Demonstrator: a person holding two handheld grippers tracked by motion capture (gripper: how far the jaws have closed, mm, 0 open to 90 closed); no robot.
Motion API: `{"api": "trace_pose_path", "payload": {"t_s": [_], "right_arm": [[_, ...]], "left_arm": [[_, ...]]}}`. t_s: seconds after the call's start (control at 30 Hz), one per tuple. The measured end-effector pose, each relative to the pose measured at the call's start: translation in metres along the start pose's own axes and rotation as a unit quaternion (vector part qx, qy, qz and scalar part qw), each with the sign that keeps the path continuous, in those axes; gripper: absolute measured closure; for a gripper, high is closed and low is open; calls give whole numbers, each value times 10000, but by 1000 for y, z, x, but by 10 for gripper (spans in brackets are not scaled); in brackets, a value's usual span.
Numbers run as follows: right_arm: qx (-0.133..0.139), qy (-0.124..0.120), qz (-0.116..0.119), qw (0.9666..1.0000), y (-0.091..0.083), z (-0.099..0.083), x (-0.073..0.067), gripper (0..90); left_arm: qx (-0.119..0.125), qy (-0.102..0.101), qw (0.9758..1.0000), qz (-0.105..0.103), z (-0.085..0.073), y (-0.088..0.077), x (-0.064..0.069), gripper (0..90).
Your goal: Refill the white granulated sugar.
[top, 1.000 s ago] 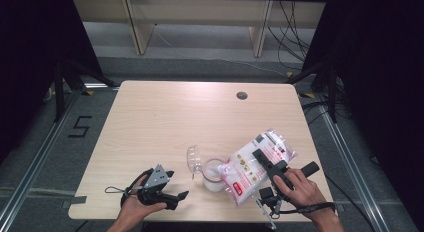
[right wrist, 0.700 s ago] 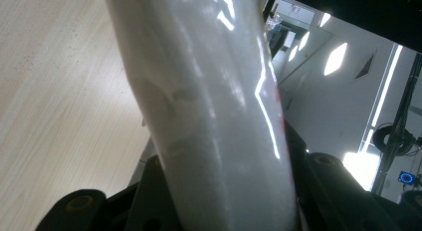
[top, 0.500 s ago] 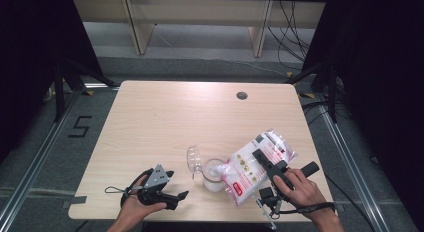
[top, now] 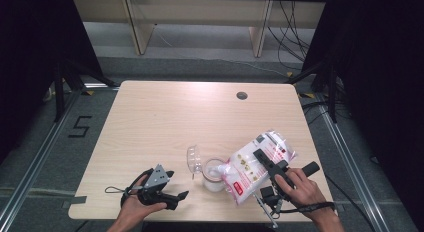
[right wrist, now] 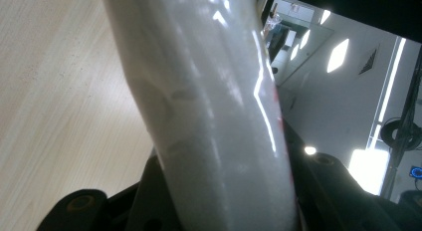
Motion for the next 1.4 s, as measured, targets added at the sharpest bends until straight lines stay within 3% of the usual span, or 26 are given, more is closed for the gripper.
{"api": "trace_pose_path", "payload": {"t_s": [0.23,0.3,0.47,0.5,0.57,0.7,0.8,0.93,1.4], "right_arm": [[-45,9,44,10000,-1,0,0,664],[50,118,-53,9999,0,0,0,665],[-2,230,-75,9997,-1,-1,0,666],[55,67,-23,10000,0,0,2,667],[26,46,-22,10000,0,0,2,668],[101,66,-84,9999,0,1,2,668],[-16,233,-61,9997,-1,-2,-1,669],[51,93,-38,9999,0,0,1,669],[50,96,-28,9999,0,0,1,670]], "left_arm": [[6,-1,10000,3,0,0,0,159],[11,-6,10000,5,0,0,0,159],[2,3,10000,3,0,0,0,159],[2,4,10000,2,0,0,0,159],[3,6,10000,0,0,0,0,159],[3,5,10000,2,0,0,0,159],[1,9,10000,0,0,0,0,159],[4,3,10000,3,0,0,0,159],[5,6,10000,1,0,0,0,159]]}}
Point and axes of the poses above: each handheld gripper's, and its own axes: y roughly forward along the jaws, z roughly out of its top, x roughly to its right, the point moved 8 cm from there along y, roughly forward along the jaws, and after that the axes turned 11 degrees about y, right-handed, at the moved point
